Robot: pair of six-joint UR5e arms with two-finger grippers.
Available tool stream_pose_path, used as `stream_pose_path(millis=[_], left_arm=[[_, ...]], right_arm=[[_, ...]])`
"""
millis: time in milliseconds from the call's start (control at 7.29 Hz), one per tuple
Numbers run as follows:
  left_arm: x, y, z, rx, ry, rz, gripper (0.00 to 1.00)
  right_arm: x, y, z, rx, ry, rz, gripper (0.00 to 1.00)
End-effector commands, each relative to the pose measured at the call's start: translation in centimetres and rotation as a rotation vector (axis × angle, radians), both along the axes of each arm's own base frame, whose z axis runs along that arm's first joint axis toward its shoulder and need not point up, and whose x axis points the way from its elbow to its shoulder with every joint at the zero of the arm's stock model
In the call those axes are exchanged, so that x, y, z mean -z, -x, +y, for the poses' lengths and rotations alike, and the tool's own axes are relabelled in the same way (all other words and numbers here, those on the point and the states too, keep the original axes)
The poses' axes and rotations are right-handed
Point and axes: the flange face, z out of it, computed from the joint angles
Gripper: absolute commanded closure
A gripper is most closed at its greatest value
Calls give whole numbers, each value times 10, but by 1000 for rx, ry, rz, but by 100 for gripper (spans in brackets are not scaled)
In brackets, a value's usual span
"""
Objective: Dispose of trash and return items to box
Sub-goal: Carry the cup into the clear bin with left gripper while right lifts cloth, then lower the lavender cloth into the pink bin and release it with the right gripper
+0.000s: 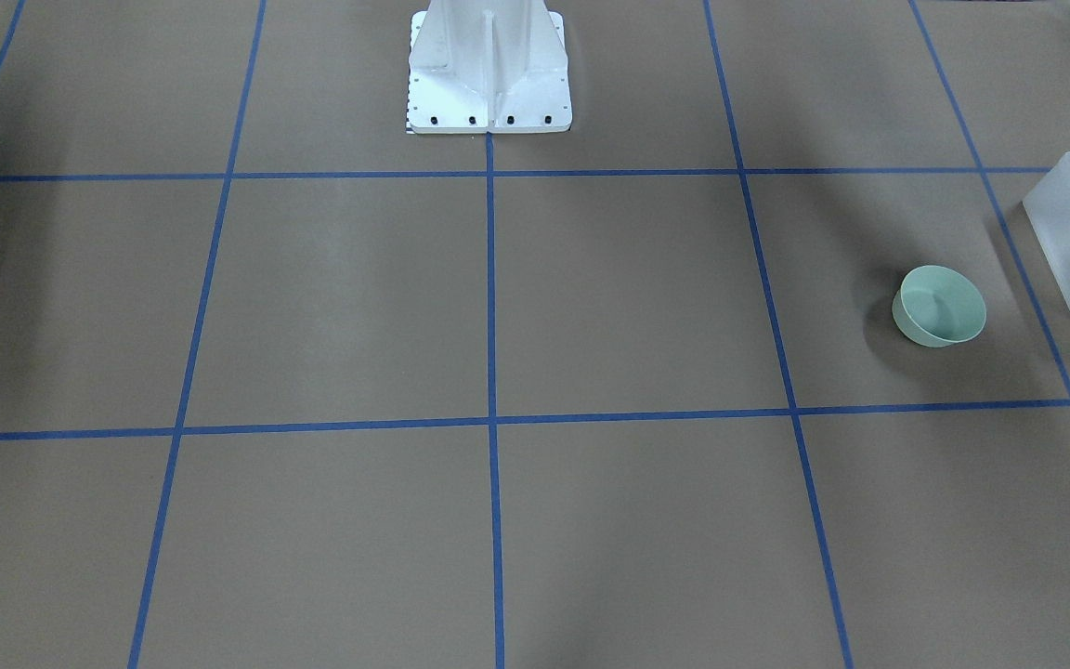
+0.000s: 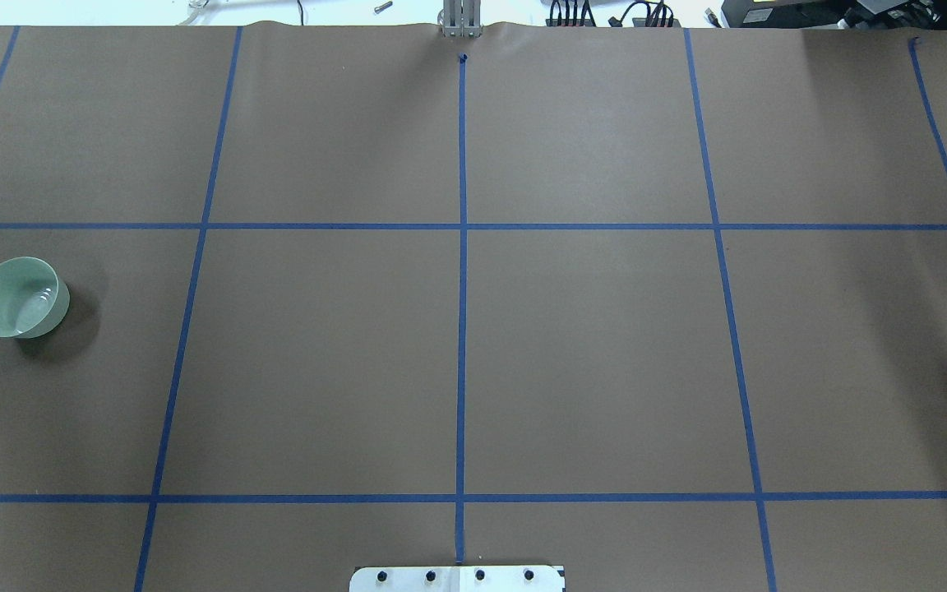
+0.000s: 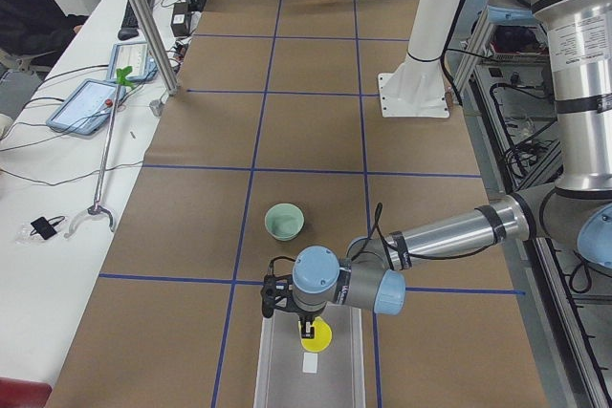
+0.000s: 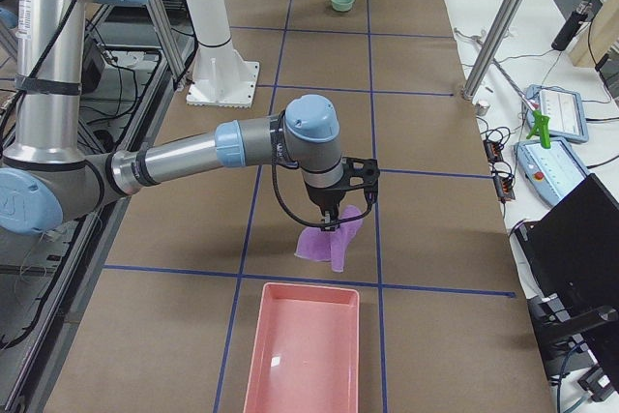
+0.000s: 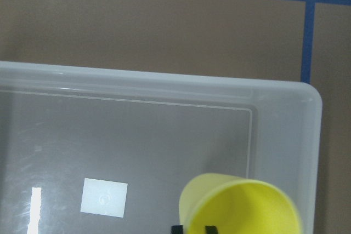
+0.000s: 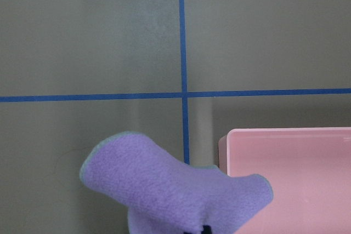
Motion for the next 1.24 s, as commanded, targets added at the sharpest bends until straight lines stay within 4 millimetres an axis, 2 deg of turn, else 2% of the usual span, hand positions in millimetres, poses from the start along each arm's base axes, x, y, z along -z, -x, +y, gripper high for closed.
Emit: stream_pose_path(millis=[0,137,412,686,824,1098], left_arm=[[25,1,-6,-29,-116,77,2],[44,22,-11,24,-120,78,2],[148,31,-65,45,-85,70,2],[201,25,-102,127,-37,95,2],[211,-2,-111,132,-9,114,2],[217,-61,-118,165,21,118,2]], right_arm=[[-13,-27,15,-32,7,30,100],[-30,-36,30,-10,14,69,100],[-52,-53,44,11,23,124,100],[-90,-69,46,71,37,176,100],[-107,-69,48,79,66,170,100],[-141,-70,52,109,103,181,100]])
